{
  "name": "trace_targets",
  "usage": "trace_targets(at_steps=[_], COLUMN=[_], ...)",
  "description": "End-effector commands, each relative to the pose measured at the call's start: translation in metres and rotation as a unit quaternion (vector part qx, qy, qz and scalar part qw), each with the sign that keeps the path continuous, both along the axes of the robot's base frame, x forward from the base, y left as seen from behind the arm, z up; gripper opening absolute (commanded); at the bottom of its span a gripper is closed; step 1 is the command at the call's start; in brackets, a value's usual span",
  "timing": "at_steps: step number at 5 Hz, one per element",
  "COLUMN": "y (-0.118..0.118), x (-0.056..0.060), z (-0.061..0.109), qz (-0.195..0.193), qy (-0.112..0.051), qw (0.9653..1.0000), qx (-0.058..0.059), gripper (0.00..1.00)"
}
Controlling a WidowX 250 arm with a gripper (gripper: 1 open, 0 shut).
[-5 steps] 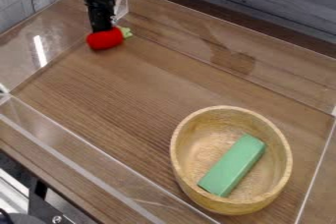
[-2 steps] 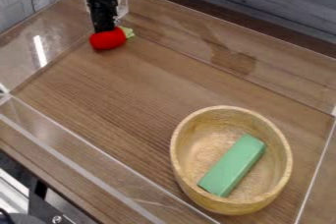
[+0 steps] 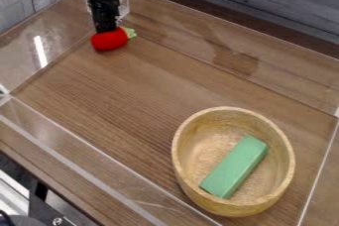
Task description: Move the red object to the left side of the table
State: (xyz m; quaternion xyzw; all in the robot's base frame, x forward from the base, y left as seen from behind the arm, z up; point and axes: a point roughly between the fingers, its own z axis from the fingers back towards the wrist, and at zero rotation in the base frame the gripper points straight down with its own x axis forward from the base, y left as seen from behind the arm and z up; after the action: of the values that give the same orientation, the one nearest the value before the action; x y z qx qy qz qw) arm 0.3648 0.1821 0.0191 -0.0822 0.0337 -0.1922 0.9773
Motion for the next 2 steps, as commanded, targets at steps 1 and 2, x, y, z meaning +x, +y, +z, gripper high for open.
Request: trace_targets(at_steps=[1, 2], y=[-0.0342, -0.0351], x=[0.0116, 0.0119], z=[-0.0057, -0.0057], qz=[-0.027, -0.025], qy=[0.005, 0.005], qw=[0.9995, 0.9996], qx=[-0.014, -0.015], gripper=[0.0, 0.0])
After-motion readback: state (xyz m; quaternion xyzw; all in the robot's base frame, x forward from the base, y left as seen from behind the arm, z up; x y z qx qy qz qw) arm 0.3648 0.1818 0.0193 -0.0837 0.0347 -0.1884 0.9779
